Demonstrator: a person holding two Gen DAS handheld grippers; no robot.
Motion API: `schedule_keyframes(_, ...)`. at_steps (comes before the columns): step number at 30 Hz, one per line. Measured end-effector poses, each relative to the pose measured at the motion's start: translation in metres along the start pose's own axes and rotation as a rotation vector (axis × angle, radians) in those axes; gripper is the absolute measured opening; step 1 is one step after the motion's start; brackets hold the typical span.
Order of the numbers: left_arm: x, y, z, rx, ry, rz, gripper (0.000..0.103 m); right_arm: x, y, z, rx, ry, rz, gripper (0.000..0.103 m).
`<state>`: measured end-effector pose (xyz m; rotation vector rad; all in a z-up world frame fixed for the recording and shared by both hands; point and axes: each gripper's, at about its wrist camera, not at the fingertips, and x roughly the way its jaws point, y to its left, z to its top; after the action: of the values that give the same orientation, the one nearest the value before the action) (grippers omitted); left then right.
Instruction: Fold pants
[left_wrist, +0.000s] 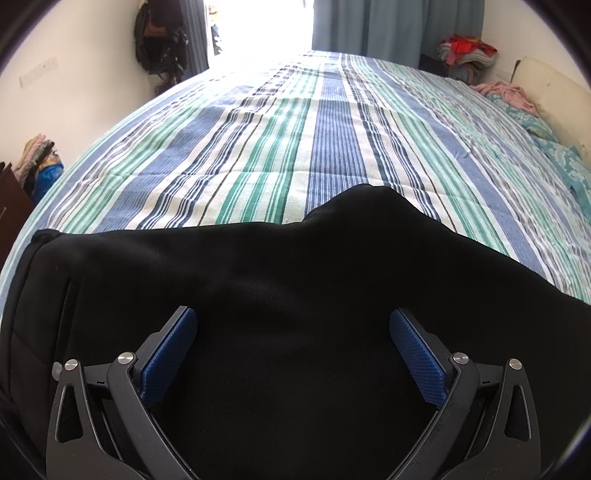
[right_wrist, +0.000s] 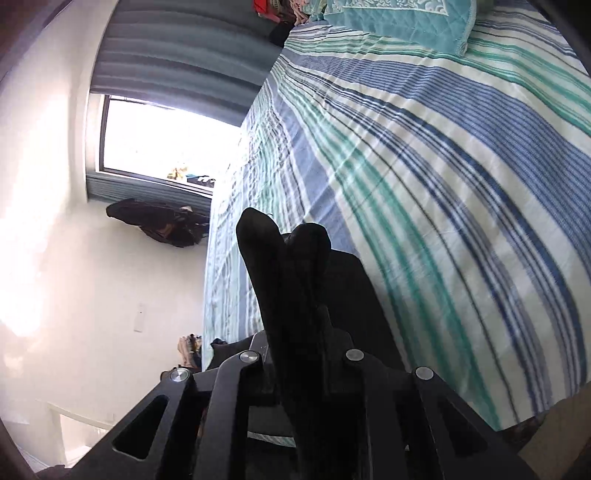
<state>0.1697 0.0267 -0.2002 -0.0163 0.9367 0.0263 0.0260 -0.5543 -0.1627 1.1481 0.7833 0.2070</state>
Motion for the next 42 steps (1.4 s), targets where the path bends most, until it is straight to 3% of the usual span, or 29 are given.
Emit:
schedule_keyframes(3,0.0,0.002,0.005,0.002,0.041,-0.022,0.103,0.019,0.026,-0.023,0.028,-0.015,0.107,0.015)
schedule_keyframes(6,-0.009,0.006,0.01,0.016,0.12,-0.096,0.102,0.048,0.059,-0.048,0.034,-0.004,0.21,0.015)
schedule_keyframes(9,-0.04,0.018,0.003,-0.009,0.084,-0.197,0.101,0.083,0.094,-0.075,0.02,0.036,0.28,0.015)
schedule_keyframes(13,-0.073,0.032,-0.011,-0.016,0.005,-0.223,0.101,0.144,0.133,-0.108,-0.026,0.107,0.299,0.015)
schedule_keyframes(16,-0.081,0.044,-0.013,-0.064,-0.012,-0.24,0.101,0.188,0.147,-0.129,-0.028,0.152,0.296,0.015)
schedule_keyframes(19,-0.079,0.052,-0.009,-0.092,-0.018,-0.242,0.101,0.237,0.166,-0.151,-0.073,0.209,0.259,0.015)
schedule_keyframes(24,-0.068,0.055,-0.013,-0.118,0.015,-0.244,0.101,0.313,0.198,-0.194,-0.234,0.285,0.068,0.017)
schedule_keyframes(27,-0.064,0.056,-0.015,-0.119,0.035,-0.244,0.101,0.349,0.204,-0.217,-0.363,0.309,-0.143,0.034)
schedule_keyframes(28,-0.065,0.056,-0.016,-0.116,0.034,-0.246,0.101,0.356,0.203,-0.225,-0.413,0.329,-0.196,0.049)
schedule_keyframes(29,-0.068,0.056,-0.016,-0.11,0.027,-0.253,0.101,0.36,0.205,-0.231,-0.462,0.339,-0.223,0.056)
schedule_keyframes(32,-0.086,0.048,-0.013,-0.082,-0.012,-0.318,0.101,0.337,0.226,-0.235,-0.609,0.275,-0.226,0.058)
schedule_keyframes(35,-0.109,0.023,-0.012,-0.024,-0.027,-0.468,0.101,0.28,0.239,-0.234,-0.761,0.09,-0.265,0.086)
schedule_keyframes(38,-0.123,-0.024,-0.02,0.11,0.001,-0.563,0.1,0.217,0.23,-0.226,-0.801,-0.08,-0.332,0.089)
schedule_keyframes(39,-0.123,-0.039,-0.024,0.156,0.017,-0.561,0.097,0.202,0.224,-0.221,-0.786,-0.111,-0.349,0.089)
schedule_keyframes(41,-0.117,-0.067,-0.032,0.234,0.074,-0.554,0.067,0.176,0.209,-0.218,-0.743,-0.165,-0.37,0.089)
schedule_keyframes(42,-0.112,-0.077,-0.036,0.263,0.113,-0.55,0.063,0.163,0.204,-0.216,-0.716,-0.179,-0.376,0.089)
